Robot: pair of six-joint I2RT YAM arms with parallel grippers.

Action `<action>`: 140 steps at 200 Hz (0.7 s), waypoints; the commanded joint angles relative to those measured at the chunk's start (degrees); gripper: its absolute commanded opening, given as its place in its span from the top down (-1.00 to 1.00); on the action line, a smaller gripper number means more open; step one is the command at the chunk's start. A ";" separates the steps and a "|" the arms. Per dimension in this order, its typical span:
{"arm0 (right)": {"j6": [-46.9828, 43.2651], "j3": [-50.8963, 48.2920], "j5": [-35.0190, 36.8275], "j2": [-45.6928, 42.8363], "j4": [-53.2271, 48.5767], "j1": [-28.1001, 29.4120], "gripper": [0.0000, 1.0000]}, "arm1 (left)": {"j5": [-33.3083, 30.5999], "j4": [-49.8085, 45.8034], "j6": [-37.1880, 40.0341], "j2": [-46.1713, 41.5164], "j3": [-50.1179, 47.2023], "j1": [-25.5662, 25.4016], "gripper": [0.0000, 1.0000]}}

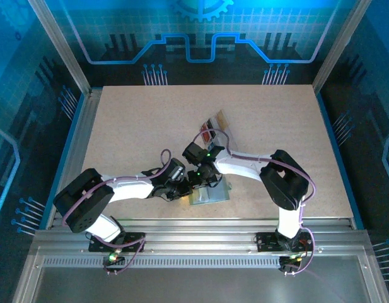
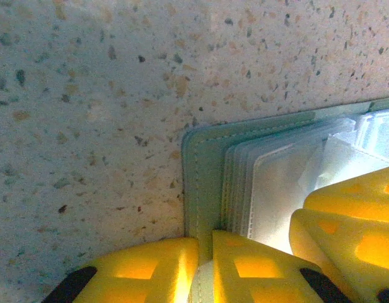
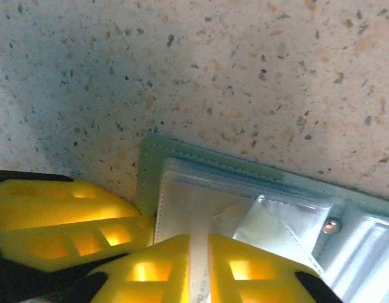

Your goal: Put the credit cards into the card holder

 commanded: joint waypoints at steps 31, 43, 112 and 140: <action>2.08 -0.31 -8.79 -1.72 9.14 0.54 0.47 | 4.40 5.23 -1.83 7.78 -5.43 -5.09 0.61; 2.02 -0.40 -10.13 -1.95 10.11 0.44 0.47 | 4.12 4.51 -1.88 6.39 -5.61 -5.06 0.59; 2.92 1.09 -13.89 -1.09 13.65 0.49 0.44 | 1.22 -3.93 -0.97 -4.54 -6.85 -4.57 0.48; 2.41 2.96 -13.91 -0.52 13.10 0.85 0.44 | 0.16 -7.42 -0.93 -9.36 -8.15 -3.60 0.46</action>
